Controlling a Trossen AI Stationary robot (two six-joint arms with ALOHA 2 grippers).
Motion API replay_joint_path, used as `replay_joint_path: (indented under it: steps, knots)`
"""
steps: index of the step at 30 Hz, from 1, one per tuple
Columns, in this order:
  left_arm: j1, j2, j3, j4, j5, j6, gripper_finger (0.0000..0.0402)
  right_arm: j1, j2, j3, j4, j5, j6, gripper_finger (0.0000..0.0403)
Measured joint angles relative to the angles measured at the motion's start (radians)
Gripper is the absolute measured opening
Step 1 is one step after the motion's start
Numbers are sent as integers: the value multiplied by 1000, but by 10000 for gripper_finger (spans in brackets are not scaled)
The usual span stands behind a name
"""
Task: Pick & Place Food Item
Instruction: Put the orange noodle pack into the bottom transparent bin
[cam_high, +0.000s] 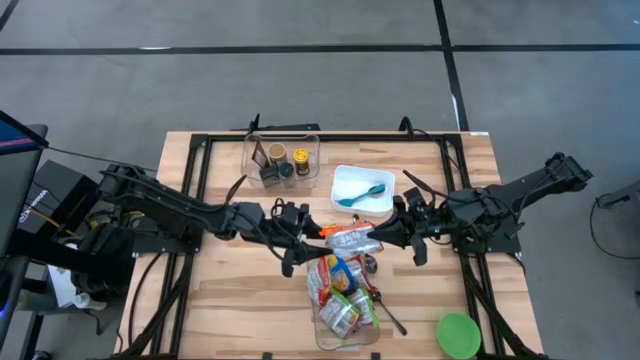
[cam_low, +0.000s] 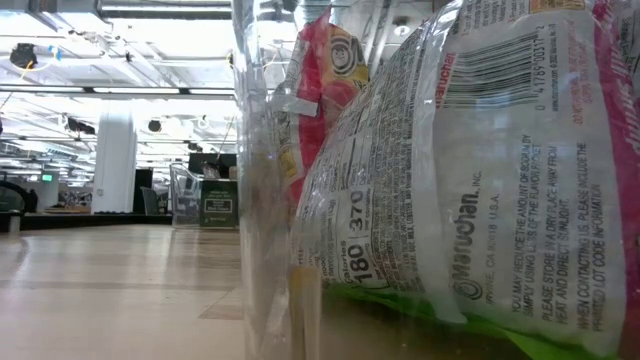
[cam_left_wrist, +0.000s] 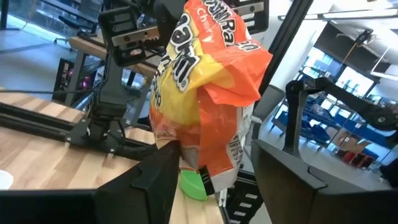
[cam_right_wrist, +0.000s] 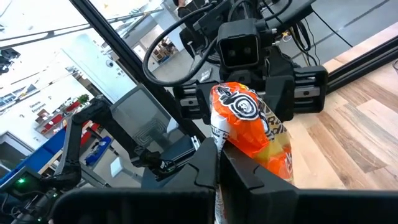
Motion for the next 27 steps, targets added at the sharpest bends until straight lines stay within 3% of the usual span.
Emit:
replay_joint_path:
  steps: [6,21,27]
  knots:
    - [0,0,0,22,0,14,170,0,0,0,0,0,0,1]
    - [0,0,0,20,-1,11,46,0,0,0,-2,0,-3,6]
    - [0,0,0,19,-1,11,18,-1,0,0,-2,0,22,33]
